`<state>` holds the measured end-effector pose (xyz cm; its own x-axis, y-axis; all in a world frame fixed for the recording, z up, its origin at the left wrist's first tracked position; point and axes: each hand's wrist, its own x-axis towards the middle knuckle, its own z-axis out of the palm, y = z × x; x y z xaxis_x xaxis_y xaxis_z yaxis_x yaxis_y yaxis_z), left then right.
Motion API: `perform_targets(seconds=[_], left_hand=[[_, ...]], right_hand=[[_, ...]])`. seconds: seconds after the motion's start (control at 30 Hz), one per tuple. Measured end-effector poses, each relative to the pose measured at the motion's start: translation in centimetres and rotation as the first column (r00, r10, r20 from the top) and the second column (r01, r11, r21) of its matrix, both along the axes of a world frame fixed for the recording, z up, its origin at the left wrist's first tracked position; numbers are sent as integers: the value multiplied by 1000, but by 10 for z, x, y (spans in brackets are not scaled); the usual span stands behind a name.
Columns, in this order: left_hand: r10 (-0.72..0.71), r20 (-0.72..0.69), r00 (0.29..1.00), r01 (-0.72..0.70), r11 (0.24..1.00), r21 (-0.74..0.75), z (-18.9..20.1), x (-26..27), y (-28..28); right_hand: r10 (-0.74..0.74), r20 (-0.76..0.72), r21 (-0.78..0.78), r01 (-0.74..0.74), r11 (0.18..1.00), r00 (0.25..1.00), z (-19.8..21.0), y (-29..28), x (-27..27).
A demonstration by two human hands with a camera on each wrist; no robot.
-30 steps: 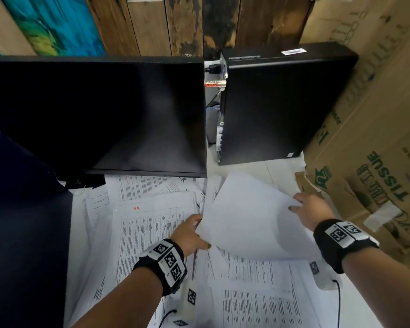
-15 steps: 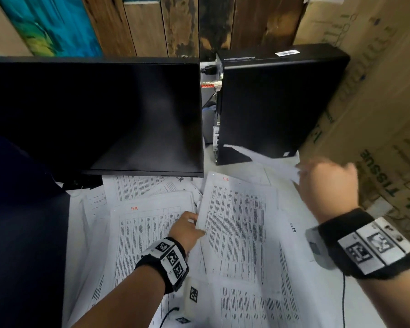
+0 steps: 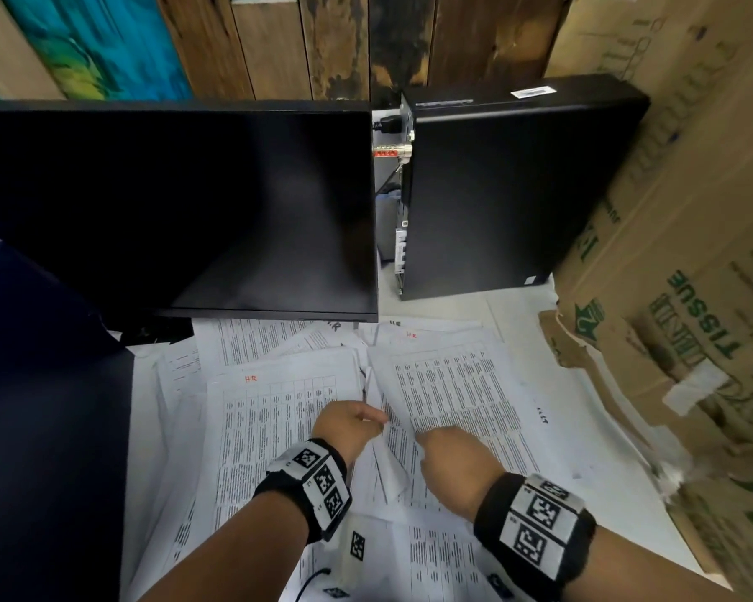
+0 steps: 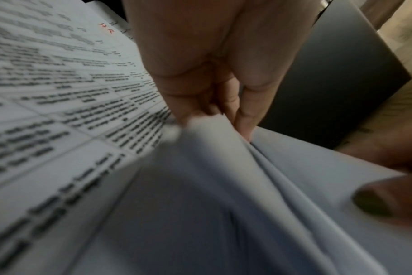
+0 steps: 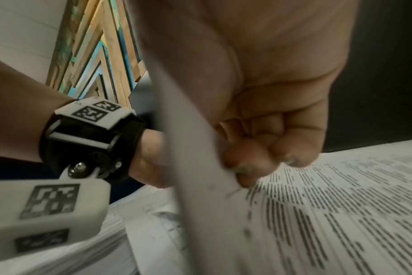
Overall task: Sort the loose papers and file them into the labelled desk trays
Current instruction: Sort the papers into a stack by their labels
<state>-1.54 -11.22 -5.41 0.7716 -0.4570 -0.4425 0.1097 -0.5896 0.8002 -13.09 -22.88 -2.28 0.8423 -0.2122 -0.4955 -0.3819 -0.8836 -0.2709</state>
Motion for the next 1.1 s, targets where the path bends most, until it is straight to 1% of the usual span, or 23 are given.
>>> perform_targets(seconds=[0.1, 0.17, 0.2, 0.23, 0.27, 0.3, 0.33, 0.37, 0.4, 0.43, 0.47, 0.53, 0.57, 0.6, 0.63, 0.7, 0.8, 0.9, 0.97, 1.07, 1.1], left_hand=[[37, -39, 999, -37, 999, -3, 3, 2, -3], [49, -37, 998, -48, 999, 21, 8, 2, -6], [58, -40, 997, -57, 998, 26, 8, 2, -7], [87, -70, 994, -86, 996, 10, 9, 2, -9], [106, -112, 988, -109, 994, -18, 10, 1, -10], [97, -128, 987, -102, 994, -28, 11, 0, -11], [33, -85, 996, -33, 999, -5, 9, -1, -11], [-43, -34, 999, 44, 998, 33, 7, -2, -12], [-91, 20, 996, 89, 994, 57, 4, -2, -12], [-111, 67, 992, 106, 991, 77, 1, -2, -12], [-120, 108, 987, 111, 990, 87, 0, -3, -13], [-115, 166, 979, 104, 992, 73, -1, -4, -14], [-115, 185, 976, 106, 993, 57, 1, -4, -15], [-125, 200, 972, 119, 992, 41, 2, -3, -16], [-134, 222, 966, 130, 991, 32, 4, -2, -18], [-152, 232, 961, 153, 988, 13, 8, 1, -19], [-167, 233, 958, 177, 984, -23, 14, 1, -20], [-197, 242, 950, 208, 978, -21, 16, 3, -16], [-214, 218, 952, 223, 975, -18, 15, 5, -12], [-215, 149, 965, 223, 974, -39, 11, 5, -7], [-238, 133, 962, 243, 969, -30, 9, 3, -6]], right_hand=[[-48, 48, 172, 39, 984, 998, 3, 2, 0], [-106, 34, 333, 89, 939, 994, 4, 5, -3], [-161, 11, 417, 142, 898, 987, 2, 3, -4], [-246, -29, 511, 226, 829, 969, 1, -2, -5], [-352, -81, 606, 326, 726, 933, -2, -11, -5], [-442, -134, 669, 410, 620, 887, -6, -23, -4], [-490, -156, 685, 452, 572, 857, -9, -35, -4], [-500, -139, 676, 451, 582, 855, -8, -48, -5], [-495, -102, 650, 435, 624, 863, -9, -60, -5], [-477, -49, 611, 404, 681, 878, -5, -69, -5], [-428, 14, 552, 350, 757, 904, 0, -78, -6], [-269, 135, 371, 203, 906, 954, 9, -87, -5], [-160, 182, 279, 105, 954, 970, 15, -88, -3], [-46, 226, 194, 2, 981, 973, 19, -88, 0], [62, 264, 115, -95, 989, 962, 22, -87, 4], [218, 297, -10, -226, 974, 930, 27, -85, 14], [348, 284, -143, -320, 937, 893, 34, -78, 27], [389, 262, -200, -345, 917, 883, 36, -72, 37], [396, 254, -209, -349, 913, 883, 33, -70, 42], [350, 181, -186, -317, 930, 919, 28, -74, 40], [321, 143, -172, -296, 939, 936, 26, -76, 37]])
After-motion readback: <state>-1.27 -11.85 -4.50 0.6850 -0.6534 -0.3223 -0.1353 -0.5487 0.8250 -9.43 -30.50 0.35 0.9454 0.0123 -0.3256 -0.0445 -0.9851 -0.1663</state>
